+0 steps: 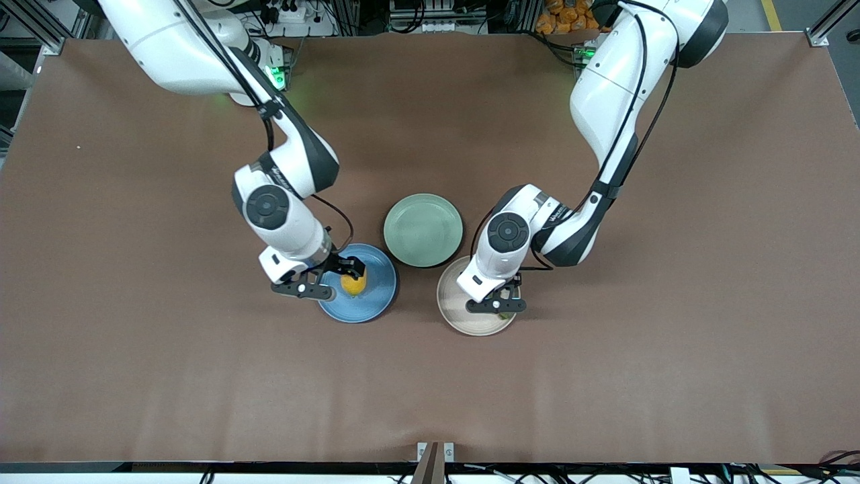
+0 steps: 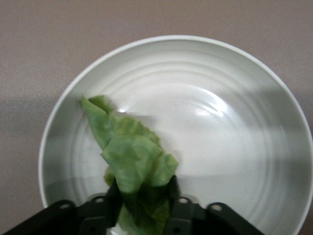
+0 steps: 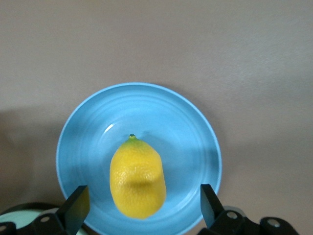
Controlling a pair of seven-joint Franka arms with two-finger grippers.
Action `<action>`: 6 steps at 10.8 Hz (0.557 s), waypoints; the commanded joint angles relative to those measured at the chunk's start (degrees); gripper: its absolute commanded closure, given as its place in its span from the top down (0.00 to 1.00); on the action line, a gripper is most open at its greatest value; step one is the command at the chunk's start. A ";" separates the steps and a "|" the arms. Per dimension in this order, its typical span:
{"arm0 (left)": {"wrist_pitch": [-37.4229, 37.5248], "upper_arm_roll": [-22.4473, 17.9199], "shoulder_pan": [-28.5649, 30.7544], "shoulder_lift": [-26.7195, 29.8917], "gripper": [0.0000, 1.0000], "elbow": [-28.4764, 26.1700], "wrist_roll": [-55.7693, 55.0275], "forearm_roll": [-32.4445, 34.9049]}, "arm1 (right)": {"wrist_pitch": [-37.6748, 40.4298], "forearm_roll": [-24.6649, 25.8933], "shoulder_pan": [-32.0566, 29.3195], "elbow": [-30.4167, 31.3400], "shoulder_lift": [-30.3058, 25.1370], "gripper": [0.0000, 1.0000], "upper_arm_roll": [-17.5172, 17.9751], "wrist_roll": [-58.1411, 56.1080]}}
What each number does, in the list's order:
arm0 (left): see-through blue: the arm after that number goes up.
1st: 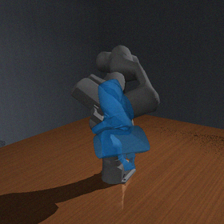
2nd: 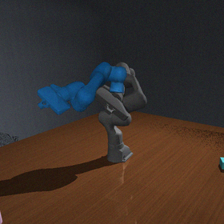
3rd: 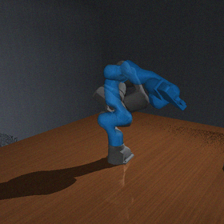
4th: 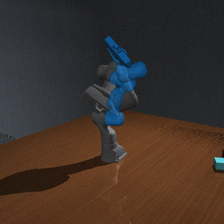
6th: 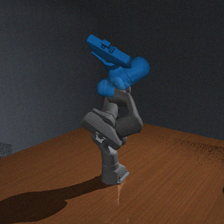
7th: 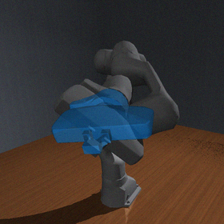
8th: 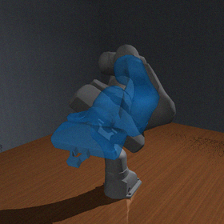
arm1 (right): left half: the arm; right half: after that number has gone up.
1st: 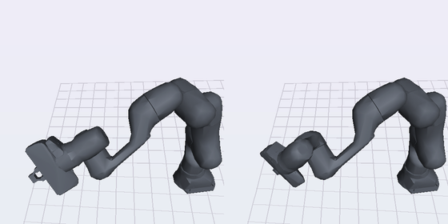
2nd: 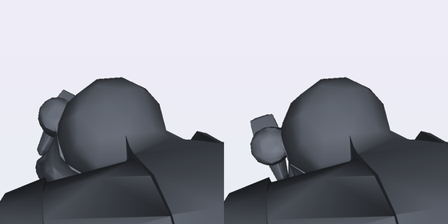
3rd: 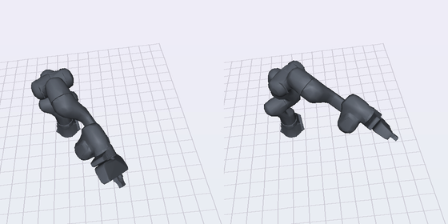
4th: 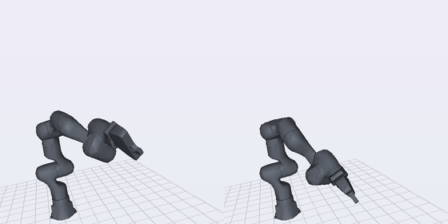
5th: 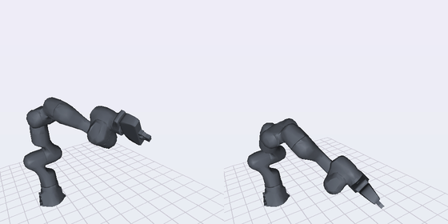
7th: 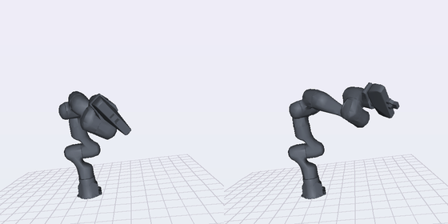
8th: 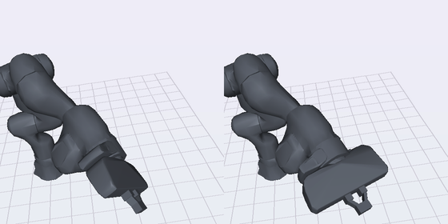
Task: Pick lemon and lettuce from blue and beige plates
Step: 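Grasp the lettuce with the left gripper while the right gripper grasps the lemon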
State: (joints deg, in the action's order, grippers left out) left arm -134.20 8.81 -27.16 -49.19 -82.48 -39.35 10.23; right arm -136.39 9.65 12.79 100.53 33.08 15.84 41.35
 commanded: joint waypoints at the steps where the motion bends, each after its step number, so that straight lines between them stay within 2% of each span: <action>1: 0.07 -0.55 -0.52 2.42 0.00 -0.57 -2.48 1.81 | -3.34 5.97 1.01 -0.33 3.29 1.00 0.24 5.12; 5: 6.57 -0.46 0.70 9.09 0.00 -0.75 -3.36 1.11 | -5.20 10.20 1.98 -0.33 5.76 1.00 0.24 8.56; 6: 6.75 -0.20 2.54 10.85 0.00 -0.92 -3.45 0.76 | -5.20 11.26 1.98 -0.33 5.94 0.97 0.24 9.09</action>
State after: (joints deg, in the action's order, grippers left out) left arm -128.91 8.53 -26.43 -42.19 -81.81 -41.01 10.23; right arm -141.04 18.13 14.76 100.55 38.40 15.86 47.83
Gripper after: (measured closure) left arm 0.960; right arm 0.013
